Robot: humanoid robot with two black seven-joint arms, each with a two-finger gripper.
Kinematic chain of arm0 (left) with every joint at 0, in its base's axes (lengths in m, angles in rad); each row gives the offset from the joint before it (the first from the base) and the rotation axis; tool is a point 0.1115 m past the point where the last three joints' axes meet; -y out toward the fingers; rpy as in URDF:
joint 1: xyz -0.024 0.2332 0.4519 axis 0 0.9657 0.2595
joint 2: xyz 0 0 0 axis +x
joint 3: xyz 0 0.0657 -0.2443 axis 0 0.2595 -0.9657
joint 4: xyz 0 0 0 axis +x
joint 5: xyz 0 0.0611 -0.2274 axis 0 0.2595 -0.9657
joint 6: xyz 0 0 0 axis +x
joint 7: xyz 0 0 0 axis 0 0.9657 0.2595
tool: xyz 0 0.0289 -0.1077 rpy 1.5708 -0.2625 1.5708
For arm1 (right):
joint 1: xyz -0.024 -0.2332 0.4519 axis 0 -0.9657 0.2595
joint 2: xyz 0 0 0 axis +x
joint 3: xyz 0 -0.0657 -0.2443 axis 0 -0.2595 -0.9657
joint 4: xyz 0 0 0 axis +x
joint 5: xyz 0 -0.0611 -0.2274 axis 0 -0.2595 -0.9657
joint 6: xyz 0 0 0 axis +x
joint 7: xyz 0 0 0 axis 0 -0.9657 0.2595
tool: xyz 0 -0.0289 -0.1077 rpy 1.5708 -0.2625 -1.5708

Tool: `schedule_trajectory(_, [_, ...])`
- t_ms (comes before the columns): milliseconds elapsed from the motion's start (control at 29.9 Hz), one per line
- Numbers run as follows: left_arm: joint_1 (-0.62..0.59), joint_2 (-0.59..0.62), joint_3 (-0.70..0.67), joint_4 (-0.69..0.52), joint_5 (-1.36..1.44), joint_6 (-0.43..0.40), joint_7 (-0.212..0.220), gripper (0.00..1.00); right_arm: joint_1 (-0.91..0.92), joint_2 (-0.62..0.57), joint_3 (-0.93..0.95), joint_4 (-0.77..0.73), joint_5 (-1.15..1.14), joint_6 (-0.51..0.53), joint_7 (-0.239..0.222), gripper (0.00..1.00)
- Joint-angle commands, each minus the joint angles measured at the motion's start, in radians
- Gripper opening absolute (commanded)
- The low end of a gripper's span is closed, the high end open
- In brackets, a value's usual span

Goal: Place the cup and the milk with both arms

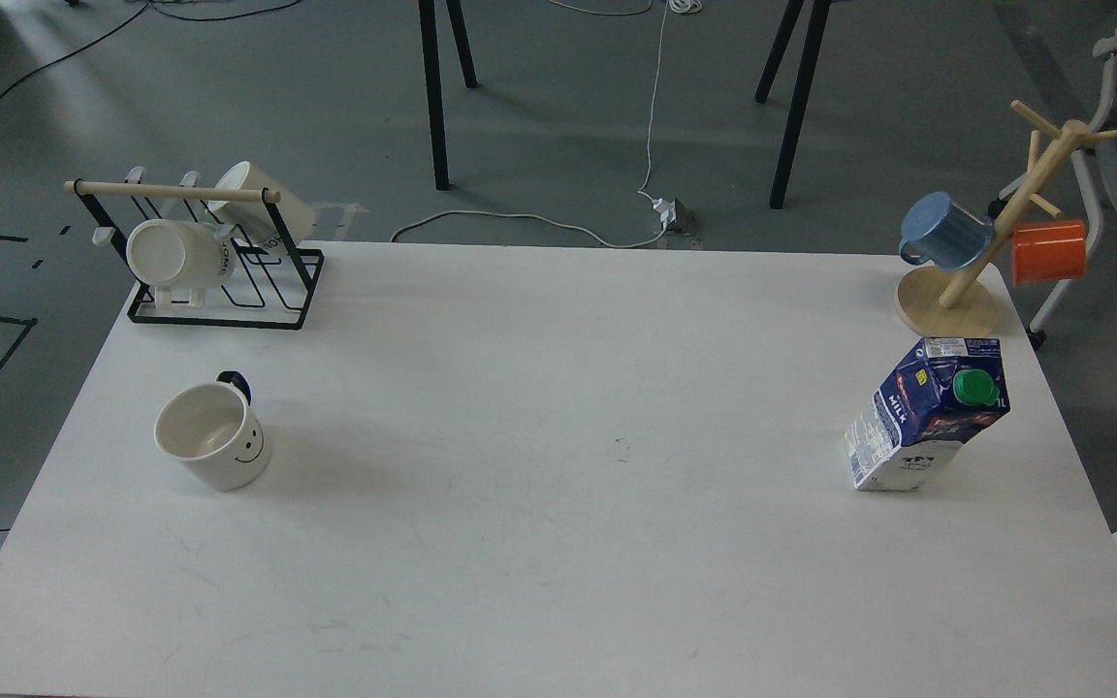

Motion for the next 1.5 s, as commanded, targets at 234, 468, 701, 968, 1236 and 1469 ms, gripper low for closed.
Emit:
schedule_trajectory(234, [0.015, 0.0, 0.016, 0.014, -0.02, -0.001, -0.012, 1.0, -0.004, -0.005, -0.006, 0.055, -0.036, 0.0, 0.0, 0.99])
schedule_trajectory(468, [0.025, -0.002, 0.031, 0.014, -0.019, -0.001, -0.016, 1.0, -0.02, -0.025, -0.008, 0.126, -0.065, 0.0, -0.003, 0.99])
schedule_trajectory(701, [0.036, -0.016, 0.031, 0.013, -0.019, -0.001, -0.016, 1.0, -0.024, -0.041, -0.009, 0.193, -0.094, 0.0, -0.003, 0.99])
schedule_trajectory(968, [0.052, -0.026, 0.042, 0.004, -0.014, -0.001, -0.016, 1.0, -0.043, -0.041, -0.018, 0.197, -0.096, 0.0, -0.002, 0.99])
schedule_trajectory(1236, [0.059, -0.046, 0.044, 0.004, -0.014, -0.001, -0.016, 1.0, -0.05, -0.041, -0.028, 0.199, -0.102, 0.0, -0.002, 0.99])
schedule_trajectory(1469, [0.075, -0.065, 0.042, 0.004, -0.013, -0.001, -0.016, 1.0, -0.056, -0.038, -0.028, 0.199, -0.102, 0.0, -0.002, 0.99])
